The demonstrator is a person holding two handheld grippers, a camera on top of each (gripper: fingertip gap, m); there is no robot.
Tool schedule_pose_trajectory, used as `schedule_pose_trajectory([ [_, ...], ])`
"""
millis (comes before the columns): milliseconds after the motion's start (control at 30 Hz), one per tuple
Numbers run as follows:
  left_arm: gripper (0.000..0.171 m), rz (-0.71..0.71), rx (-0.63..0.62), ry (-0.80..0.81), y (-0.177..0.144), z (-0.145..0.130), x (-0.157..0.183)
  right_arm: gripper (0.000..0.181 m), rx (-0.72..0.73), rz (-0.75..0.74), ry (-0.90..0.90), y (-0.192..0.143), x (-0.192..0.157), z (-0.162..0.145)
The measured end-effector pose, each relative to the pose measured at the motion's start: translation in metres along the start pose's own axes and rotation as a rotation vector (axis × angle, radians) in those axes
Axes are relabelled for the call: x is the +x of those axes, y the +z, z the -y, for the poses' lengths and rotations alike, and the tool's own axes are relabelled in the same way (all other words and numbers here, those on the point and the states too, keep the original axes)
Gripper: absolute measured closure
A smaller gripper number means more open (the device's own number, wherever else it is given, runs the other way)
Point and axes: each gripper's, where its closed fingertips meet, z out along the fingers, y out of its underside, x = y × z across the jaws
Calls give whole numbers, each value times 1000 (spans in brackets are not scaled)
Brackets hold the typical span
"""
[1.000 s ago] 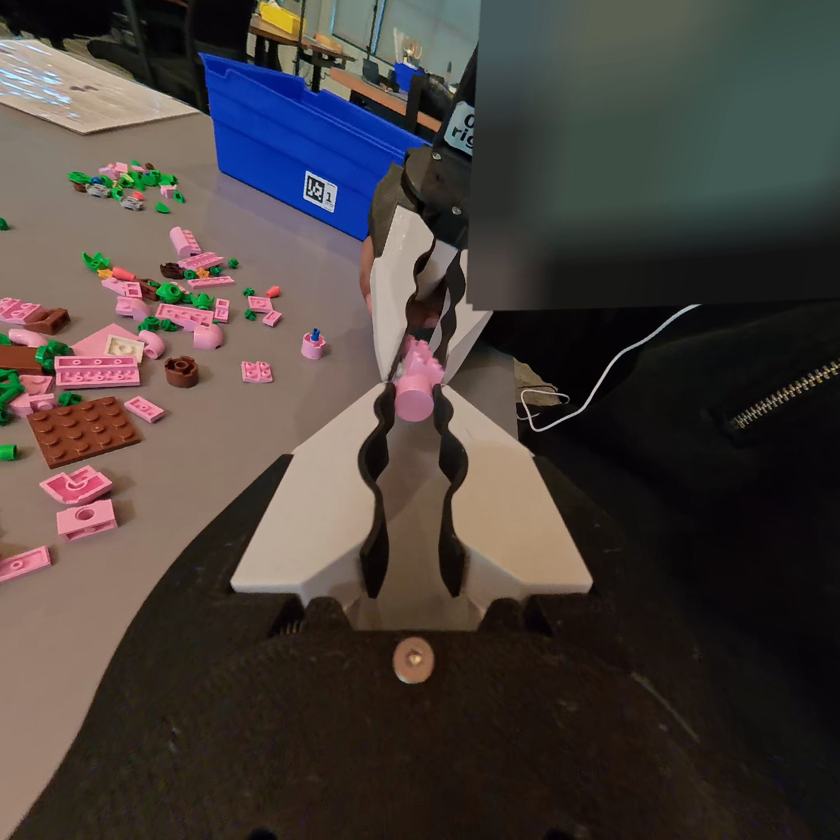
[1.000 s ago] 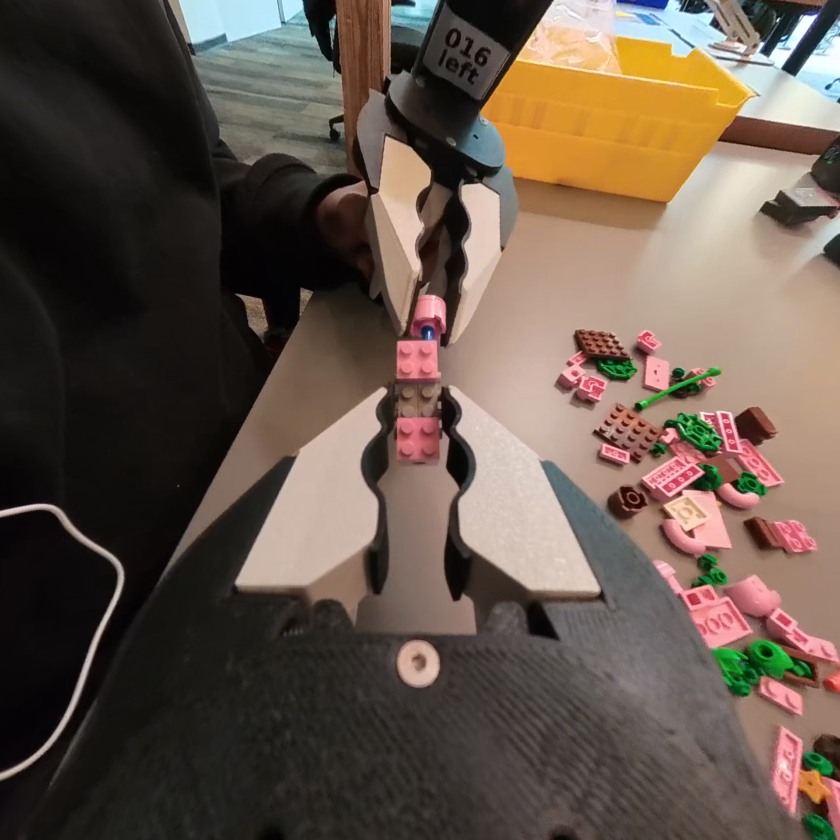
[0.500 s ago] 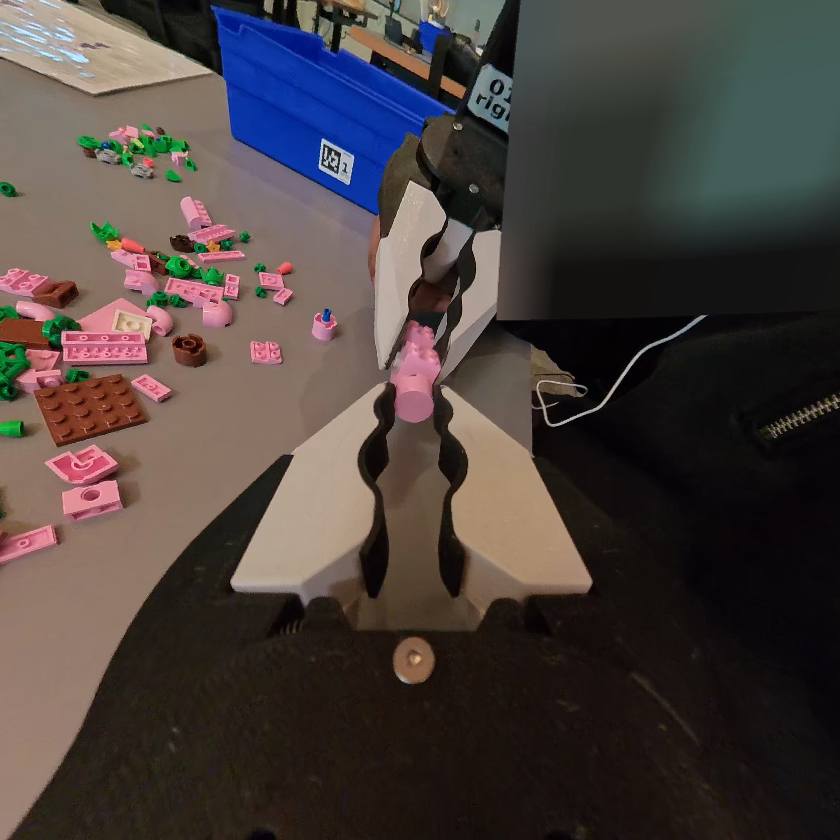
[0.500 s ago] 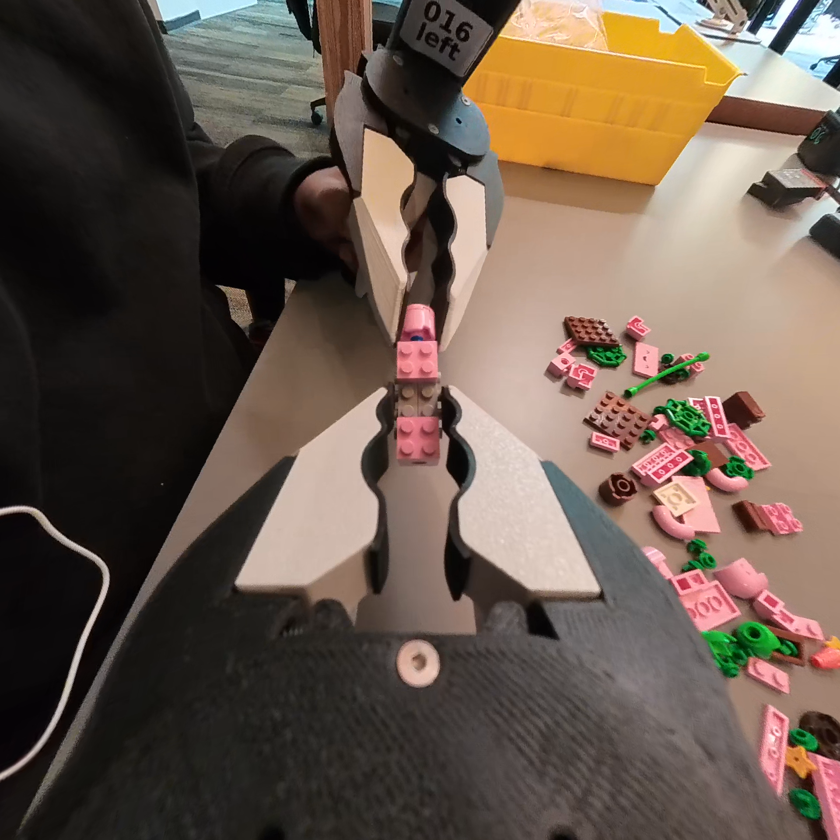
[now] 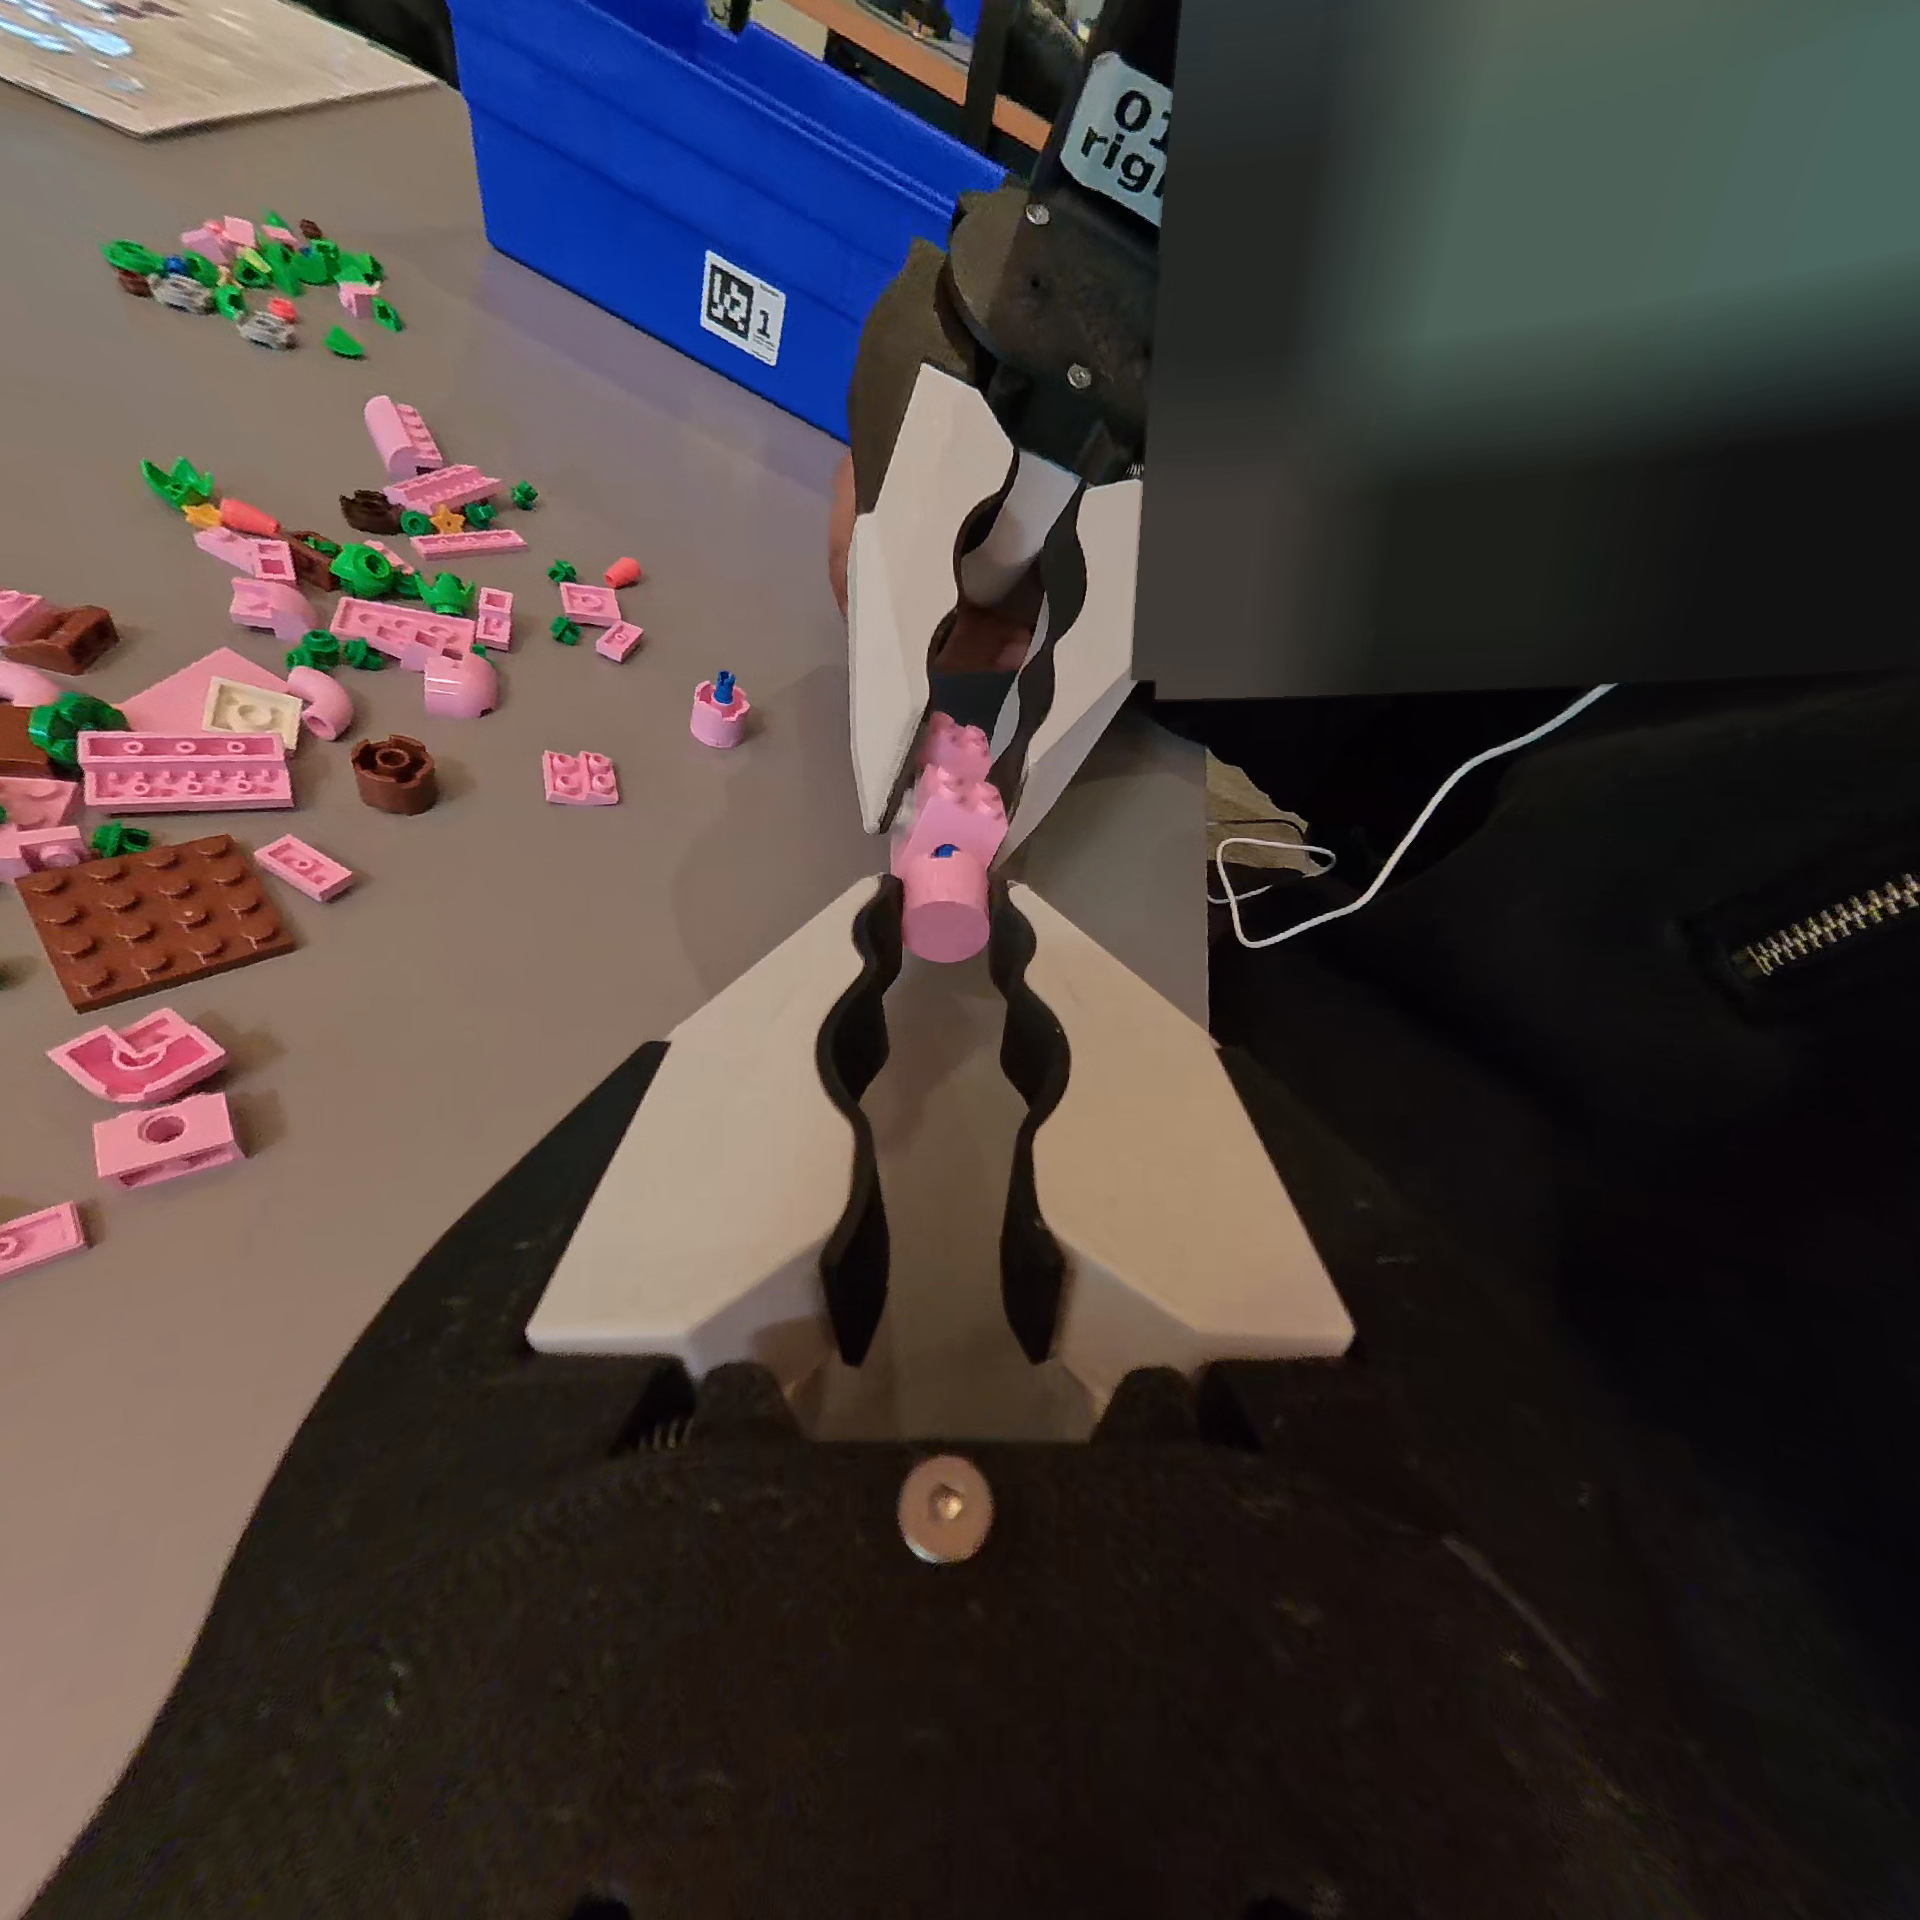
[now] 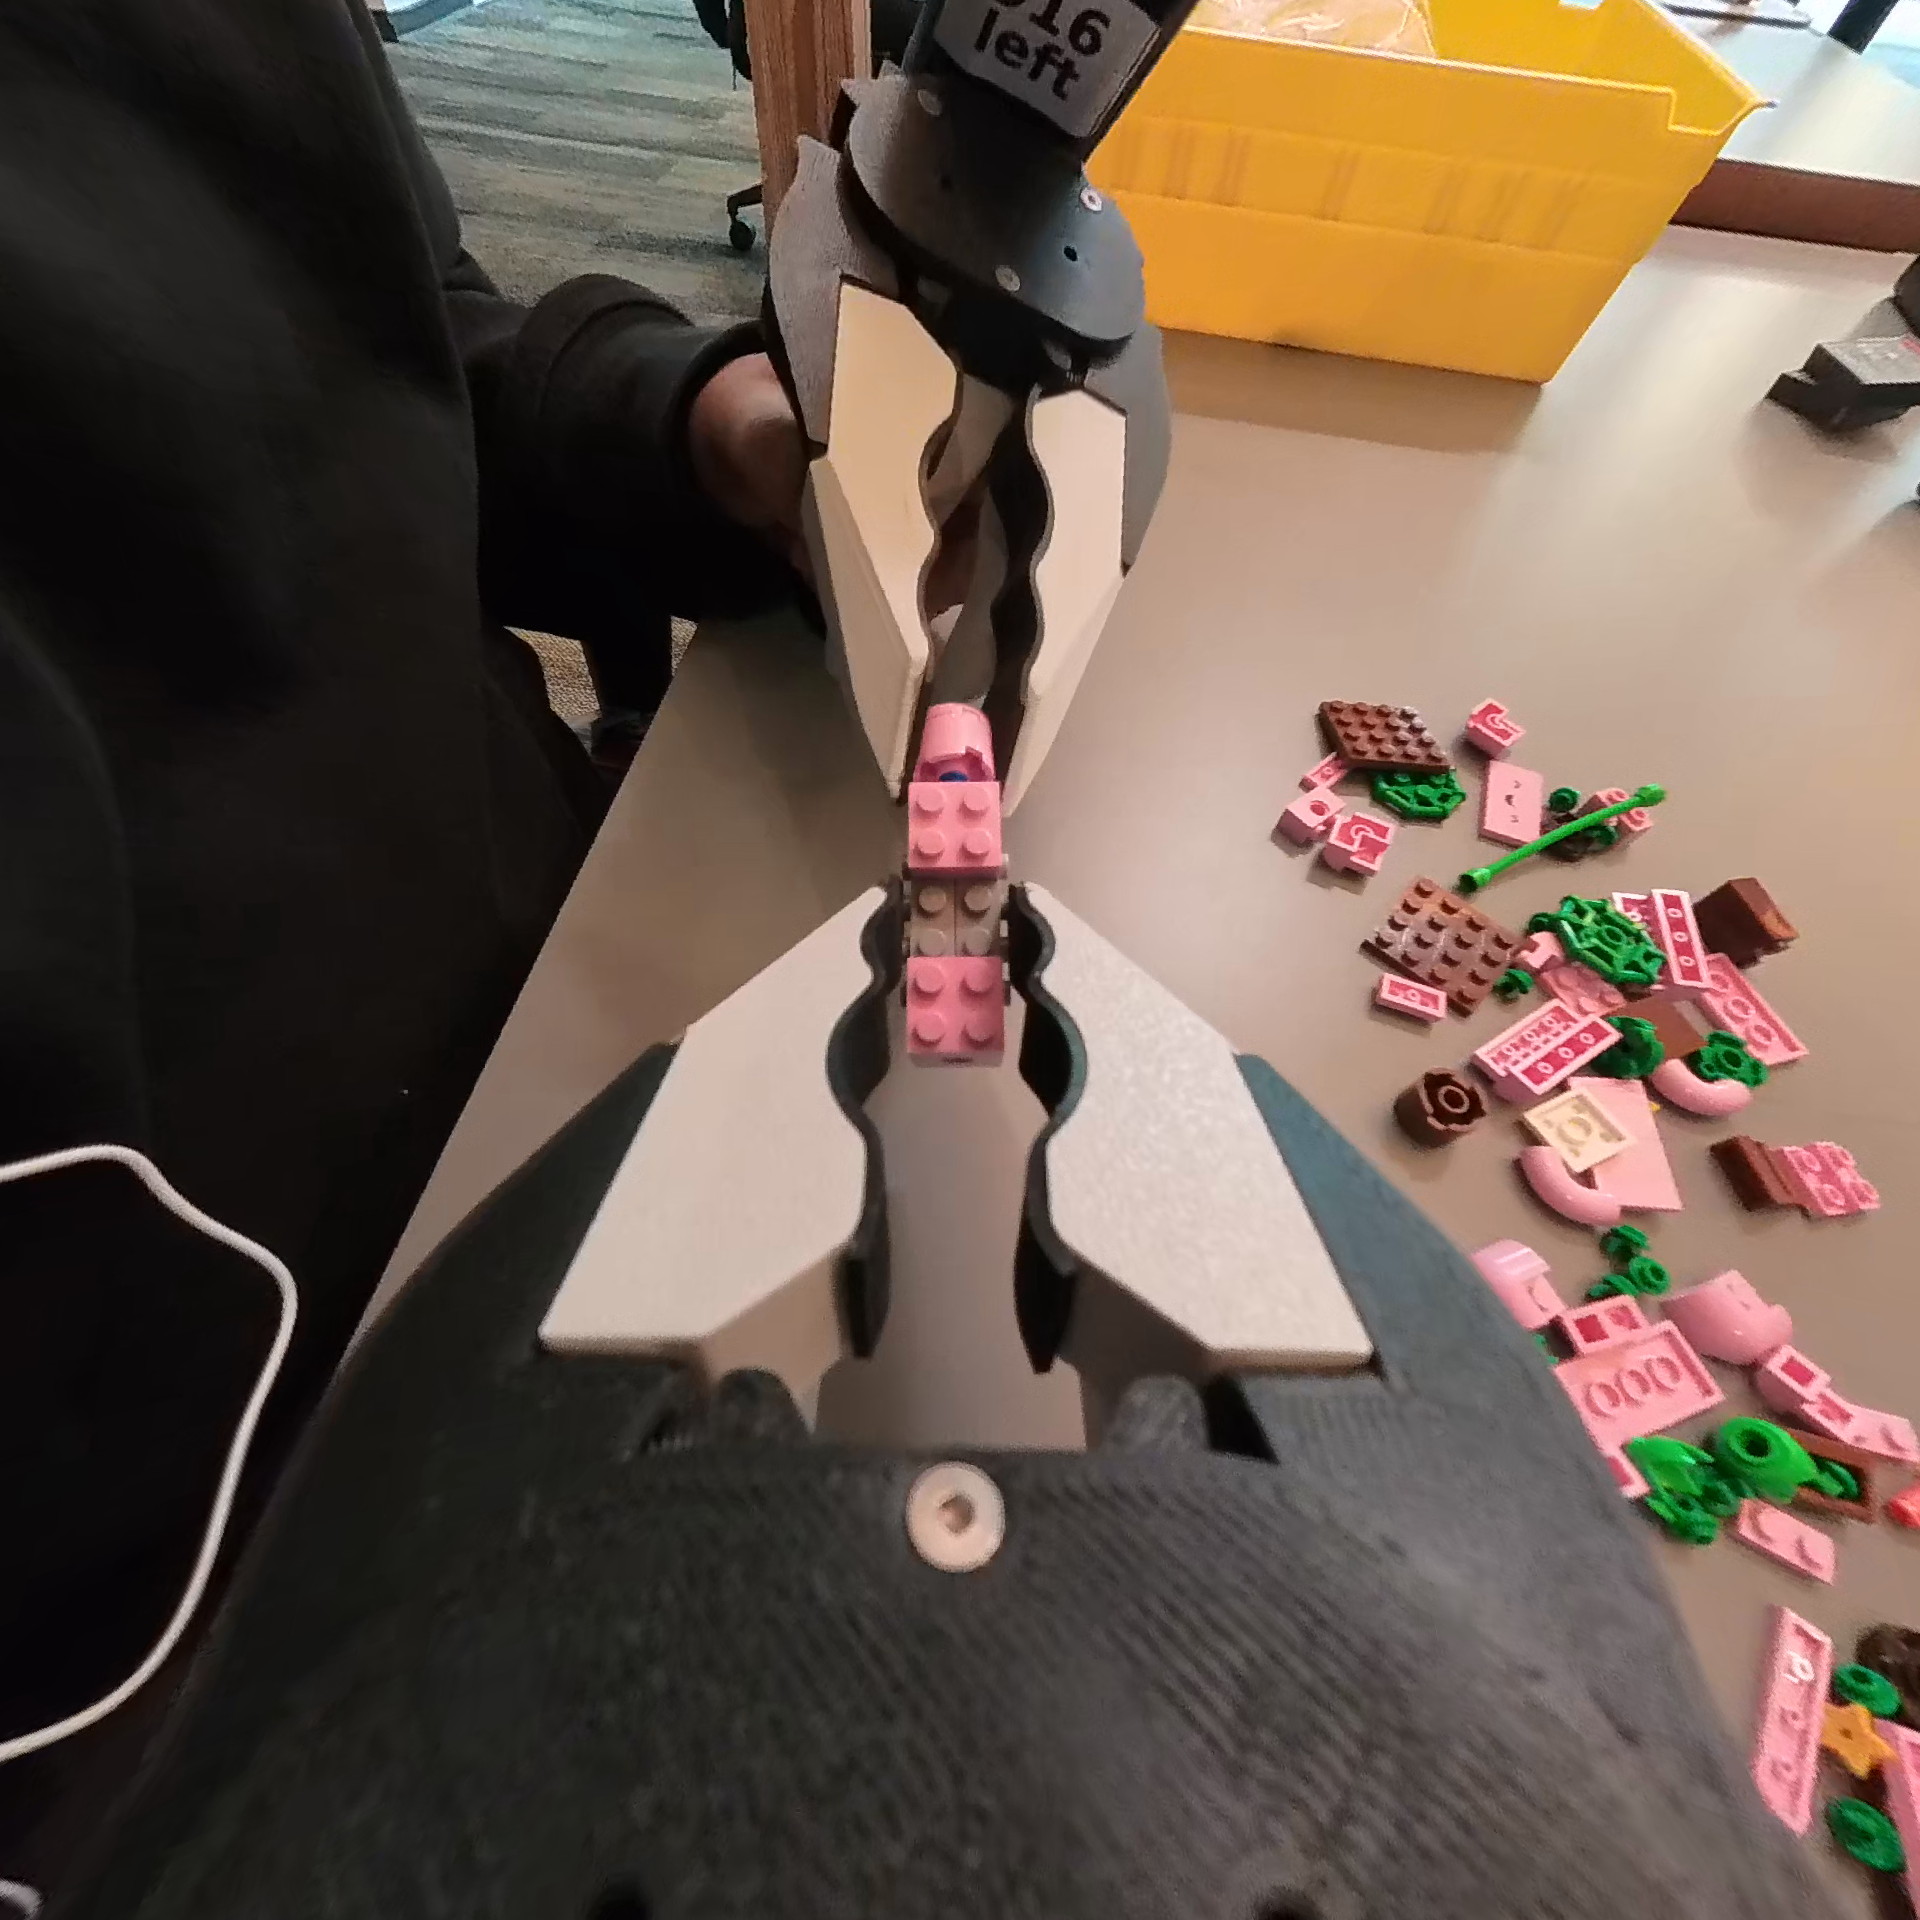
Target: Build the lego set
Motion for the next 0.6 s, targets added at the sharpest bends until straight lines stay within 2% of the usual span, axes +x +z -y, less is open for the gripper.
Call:
schedule_pose_trajectory([
  [233,158,28,-56,8,4,-7,-2,164,-85,-24,-54,3,-1,-10],
  [367,158,97,-195,69,11,-26,-7,164,-221,-35,-104,12,-4,-31],
  [600,158,144,-319,104,12,-43,-13,163,-255,-4,-72,20,-7,-44],
])
